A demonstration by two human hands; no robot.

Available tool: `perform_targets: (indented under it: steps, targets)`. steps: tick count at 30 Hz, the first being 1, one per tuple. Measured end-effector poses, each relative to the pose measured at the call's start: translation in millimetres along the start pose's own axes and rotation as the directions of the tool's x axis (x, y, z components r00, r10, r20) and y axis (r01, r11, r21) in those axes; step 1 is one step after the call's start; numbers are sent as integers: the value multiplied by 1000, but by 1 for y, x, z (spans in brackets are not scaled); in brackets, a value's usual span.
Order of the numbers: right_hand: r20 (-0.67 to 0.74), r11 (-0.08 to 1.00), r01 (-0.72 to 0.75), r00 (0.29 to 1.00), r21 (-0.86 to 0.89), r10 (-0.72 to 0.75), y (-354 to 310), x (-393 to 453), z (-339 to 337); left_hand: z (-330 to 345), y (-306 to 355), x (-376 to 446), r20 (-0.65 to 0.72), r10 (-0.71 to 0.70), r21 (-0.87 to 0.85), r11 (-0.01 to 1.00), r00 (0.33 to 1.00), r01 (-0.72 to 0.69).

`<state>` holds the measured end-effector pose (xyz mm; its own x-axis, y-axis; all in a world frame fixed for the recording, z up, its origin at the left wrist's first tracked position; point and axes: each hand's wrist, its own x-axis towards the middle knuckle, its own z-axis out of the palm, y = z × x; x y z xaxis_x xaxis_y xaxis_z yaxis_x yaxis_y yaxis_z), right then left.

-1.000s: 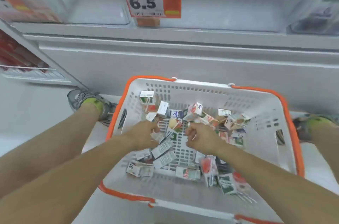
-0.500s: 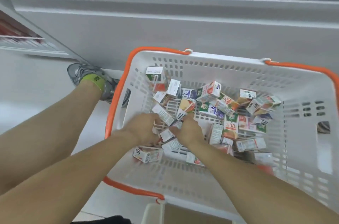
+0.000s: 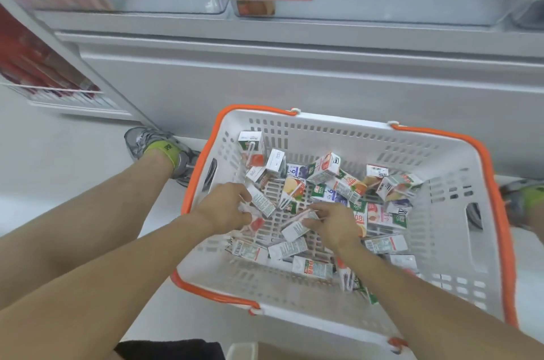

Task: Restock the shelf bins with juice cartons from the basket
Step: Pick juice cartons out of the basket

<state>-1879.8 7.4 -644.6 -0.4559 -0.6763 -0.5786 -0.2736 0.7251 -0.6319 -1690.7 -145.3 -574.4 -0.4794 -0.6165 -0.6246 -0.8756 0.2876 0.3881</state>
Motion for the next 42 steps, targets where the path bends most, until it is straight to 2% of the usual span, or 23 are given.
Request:
perform_targets:
  steps: [2,4,7,10,15,20,24,27,29,33,37,39,42]
  targets:
    - [27,995,60,998,-77,-58,-8,-1,-26,-6,5,0,-16,-29,-99,995,999,27]
    - [57,986,95,995,-140,-88,-17,-4,-51,-12,10,-1,-17,-72,-299,952,997,63]
    - [61,968,115,993,-225,-103,-19,-12,-80,-14,18,-7,48,-116,-568,814,992,123]
    - [135,941,137,986,-311,-99,-11,-25,-86,3,22,-17,169,-115,-678,708,979,200]
    - [156,950,68,988,-305,-21,8,-41,-59,53,15,-16,236,-142,-669,694,961,267]
    - [151,963,23,988,-268,19,15,-41,-45,77,16,-10,188,-201,-633,724,961,275]
    - [140,932,92,989,-350,-45,21,-34,-38,79,16,-3,126,-214,-623,742,969,245]
    - [170,930,155,980,-332,-103,28,-32,-43,83,18,-4,96,-225,-598,765,970,237]
    - [195,932,180,973,-314,-122,31,-31,-46,85,18,-6,110,-185,-595,775,977,214]
    - [166,957,144,981,-250,-104,31,-30,-49,84,15,-10,164,-127,-505,841,978,194]
    - [10,987,100,995,-129,-100,25,-34,-52,72,23,-11,84,-117,-470,871,990,143]
    - [-49,995,91,995,-28,-92,20,-33,-60,62,30,-12,69,-101,-528,841,993,122]
    - [-20,984,73,997,162,-71,8,-31,-82,50,42,-16,141,-63,-650,747,988,140]
